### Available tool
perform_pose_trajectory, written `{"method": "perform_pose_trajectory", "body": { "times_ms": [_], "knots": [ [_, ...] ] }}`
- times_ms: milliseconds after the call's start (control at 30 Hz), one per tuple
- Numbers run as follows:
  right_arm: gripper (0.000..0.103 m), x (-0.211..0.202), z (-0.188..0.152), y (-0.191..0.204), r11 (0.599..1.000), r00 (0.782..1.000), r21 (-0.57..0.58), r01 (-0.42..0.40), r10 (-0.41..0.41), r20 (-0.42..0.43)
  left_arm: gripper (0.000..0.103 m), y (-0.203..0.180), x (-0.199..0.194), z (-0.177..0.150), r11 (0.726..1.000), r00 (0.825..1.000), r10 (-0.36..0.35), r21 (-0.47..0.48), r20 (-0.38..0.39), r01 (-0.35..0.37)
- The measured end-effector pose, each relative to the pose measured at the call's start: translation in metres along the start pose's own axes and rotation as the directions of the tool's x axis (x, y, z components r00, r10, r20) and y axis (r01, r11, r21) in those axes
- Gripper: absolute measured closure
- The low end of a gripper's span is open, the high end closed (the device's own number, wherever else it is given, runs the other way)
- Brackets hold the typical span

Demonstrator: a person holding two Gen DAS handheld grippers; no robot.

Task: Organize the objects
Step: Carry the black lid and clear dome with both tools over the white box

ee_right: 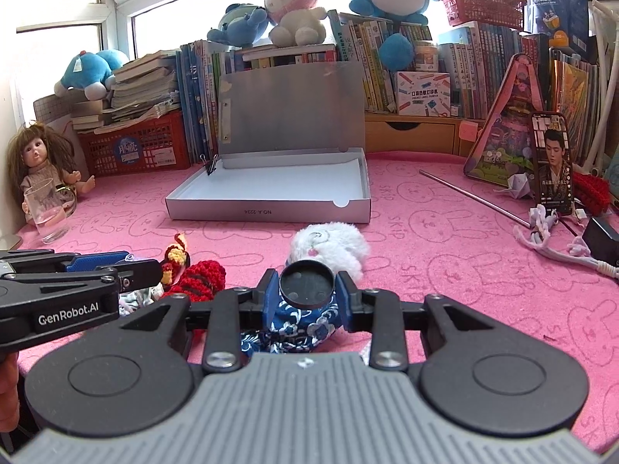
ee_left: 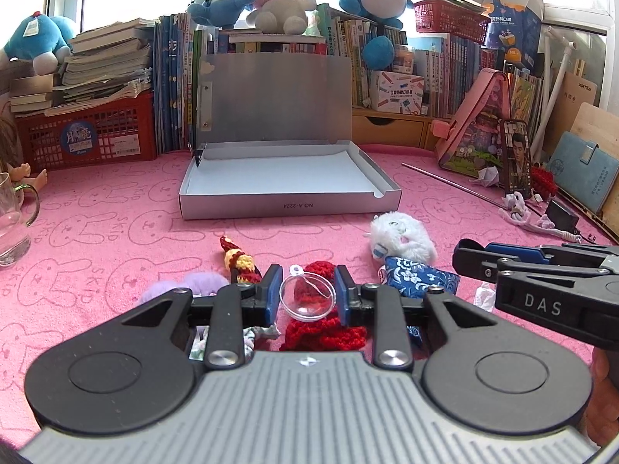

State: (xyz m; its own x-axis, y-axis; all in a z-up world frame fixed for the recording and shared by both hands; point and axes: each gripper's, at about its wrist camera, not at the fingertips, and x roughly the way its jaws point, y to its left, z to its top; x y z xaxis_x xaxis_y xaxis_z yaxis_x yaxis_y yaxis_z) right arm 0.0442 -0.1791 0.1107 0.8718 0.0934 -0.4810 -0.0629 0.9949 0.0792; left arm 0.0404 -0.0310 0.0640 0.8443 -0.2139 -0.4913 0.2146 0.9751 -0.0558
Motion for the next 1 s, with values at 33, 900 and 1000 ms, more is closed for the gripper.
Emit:
{"method": "perform_pose_trajectory", "body": {
  "times_ms": [33, 900, 1000],
  "knots": [
    [0.066, 0.001, 0.002, -0.001, 1.000, 1.000, 0.001, 0.004, -0.004, 0.004, 0.070, 0.001, 0.001, 0.002, 1.000, 1.000, 0.001, -0.003, 0.000, -0.001],
    [0.066, 0.034, 0.041, -0.022, 0.999, 0.999, 0.028, 0.023, -0.024, 0.037, 0.070, 0.040, 0.044, 0.047, 0.996, 0.998, 0.055, -0.075, 0.015, -0.054],
    [0.066, 0.043, 0.045, -0.022, 0.999, 1.000, 0.040, 0.014, -0.015, 0.027, 0.070, 0.042, 0.054, 0.047, 0.995, 0.999, 0.054, -0.089, 0.004, -0.053]
  ]
}}
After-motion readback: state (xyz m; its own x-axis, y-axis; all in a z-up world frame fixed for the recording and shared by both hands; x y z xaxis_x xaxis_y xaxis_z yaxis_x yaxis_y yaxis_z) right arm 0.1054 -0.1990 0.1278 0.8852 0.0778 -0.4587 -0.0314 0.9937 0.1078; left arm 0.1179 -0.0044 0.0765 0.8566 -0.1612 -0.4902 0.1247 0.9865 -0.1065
